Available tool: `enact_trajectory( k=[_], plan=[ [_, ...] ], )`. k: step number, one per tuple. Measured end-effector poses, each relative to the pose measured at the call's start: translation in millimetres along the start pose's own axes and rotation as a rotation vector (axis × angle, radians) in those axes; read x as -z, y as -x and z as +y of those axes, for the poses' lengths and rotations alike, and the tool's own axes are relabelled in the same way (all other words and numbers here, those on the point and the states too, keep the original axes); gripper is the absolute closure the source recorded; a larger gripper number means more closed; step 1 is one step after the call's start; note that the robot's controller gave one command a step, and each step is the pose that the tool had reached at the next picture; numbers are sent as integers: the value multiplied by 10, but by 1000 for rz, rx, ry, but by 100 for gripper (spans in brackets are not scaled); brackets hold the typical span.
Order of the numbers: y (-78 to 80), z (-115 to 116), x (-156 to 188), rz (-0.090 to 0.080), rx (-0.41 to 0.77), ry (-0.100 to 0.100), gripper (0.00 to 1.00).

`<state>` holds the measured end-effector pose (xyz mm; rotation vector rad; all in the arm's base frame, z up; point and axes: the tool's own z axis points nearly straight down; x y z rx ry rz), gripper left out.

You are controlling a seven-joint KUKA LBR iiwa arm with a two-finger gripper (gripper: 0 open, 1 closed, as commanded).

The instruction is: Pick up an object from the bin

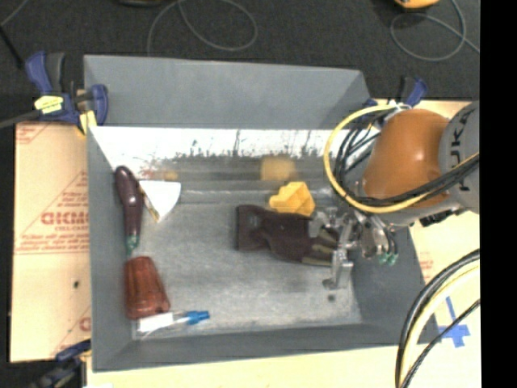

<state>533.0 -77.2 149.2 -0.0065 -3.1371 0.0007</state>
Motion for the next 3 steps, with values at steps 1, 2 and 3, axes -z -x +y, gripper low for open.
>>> enact_trajectory(
  k=[1,2,3],
  plan=[
    [16,2,47,-8,2,-1,0],
    [201,-61,-340,-13,-134,1,0],
    [349,-56,-692,-9,-136,-1,0]
  ],
)
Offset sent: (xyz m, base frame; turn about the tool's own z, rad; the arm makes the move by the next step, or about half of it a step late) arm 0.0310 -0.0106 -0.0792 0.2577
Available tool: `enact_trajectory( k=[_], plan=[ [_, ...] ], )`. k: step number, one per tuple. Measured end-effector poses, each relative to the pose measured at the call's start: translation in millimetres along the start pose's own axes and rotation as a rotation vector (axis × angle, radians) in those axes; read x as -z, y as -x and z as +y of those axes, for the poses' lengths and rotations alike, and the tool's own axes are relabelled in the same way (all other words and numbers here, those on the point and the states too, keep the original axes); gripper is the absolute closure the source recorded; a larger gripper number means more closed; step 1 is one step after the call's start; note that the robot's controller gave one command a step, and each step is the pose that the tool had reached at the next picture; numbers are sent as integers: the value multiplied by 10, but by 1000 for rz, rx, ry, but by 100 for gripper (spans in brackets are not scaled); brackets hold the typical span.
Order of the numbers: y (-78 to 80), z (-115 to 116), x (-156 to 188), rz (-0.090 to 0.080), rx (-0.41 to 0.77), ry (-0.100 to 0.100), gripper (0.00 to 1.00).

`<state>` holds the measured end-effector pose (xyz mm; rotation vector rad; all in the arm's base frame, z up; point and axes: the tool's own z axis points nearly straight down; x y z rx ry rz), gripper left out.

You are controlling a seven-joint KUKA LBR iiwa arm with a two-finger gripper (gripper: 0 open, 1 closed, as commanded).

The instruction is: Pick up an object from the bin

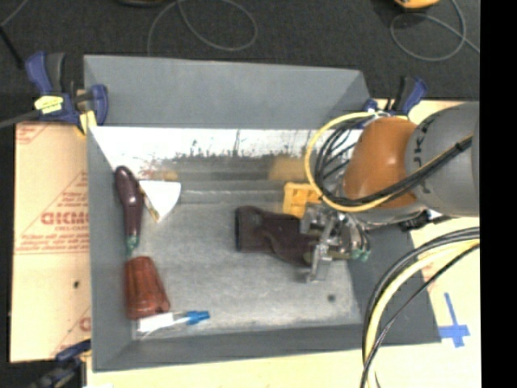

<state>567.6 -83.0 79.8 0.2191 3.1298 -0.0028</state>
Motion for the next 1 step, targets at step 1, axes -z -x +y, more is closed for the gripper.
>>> enact_trajectory(
  k=[1],
  plan=[
    [76,-25,-52,-9,6,2,0]
  ],
)
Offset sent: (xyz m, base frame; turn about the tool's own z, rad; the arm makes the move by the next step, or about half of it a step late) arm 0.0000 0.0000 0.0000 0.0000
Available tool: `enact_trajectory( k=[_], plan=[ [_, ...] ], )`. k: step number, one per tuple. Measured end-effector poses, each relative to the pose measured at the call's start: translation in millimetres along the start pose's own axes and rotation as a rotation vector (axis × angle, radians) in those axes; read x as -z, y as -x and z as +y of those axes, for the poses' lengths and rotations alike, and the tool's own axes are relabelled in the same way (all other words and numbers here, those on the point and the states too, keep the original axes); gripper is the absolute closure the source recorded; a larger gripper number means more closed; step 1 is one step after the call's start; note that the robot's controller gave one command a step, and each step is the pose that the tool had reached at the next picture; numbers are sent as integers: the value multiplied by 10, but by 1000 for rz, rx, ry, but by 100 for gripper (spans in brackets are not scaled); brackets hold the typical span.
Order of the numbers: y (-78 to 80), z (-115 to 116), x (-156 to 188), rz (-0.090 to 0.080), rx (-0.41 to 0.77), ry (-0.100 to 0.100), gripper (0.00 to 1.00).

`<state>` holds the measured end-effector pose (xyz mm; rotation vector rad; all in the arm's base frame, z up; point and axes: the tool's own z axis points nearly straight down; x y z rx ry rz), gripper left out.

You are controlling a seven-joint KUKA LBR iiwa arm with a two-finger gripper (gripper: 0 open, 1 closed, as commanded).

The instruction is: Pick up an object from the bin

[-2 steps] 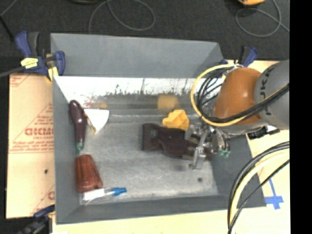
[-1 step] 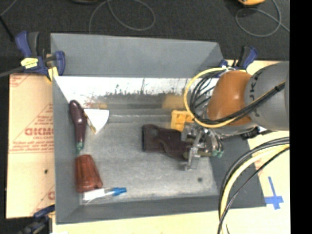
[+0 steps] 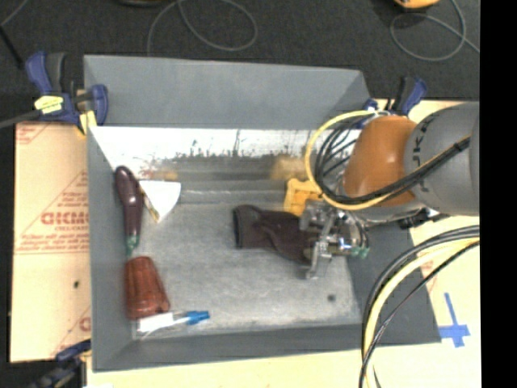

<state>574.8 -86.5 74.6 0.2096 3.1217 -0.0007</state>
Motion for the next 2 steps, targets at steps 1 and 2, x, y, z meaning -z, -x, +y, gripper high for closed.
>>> enact_trajectory(
  k=[1,2],
  plan=[
    [-40,12,35,5,-50,-2,0],
    [23,-5,25,-7,-1,-1,100]
  ],
)
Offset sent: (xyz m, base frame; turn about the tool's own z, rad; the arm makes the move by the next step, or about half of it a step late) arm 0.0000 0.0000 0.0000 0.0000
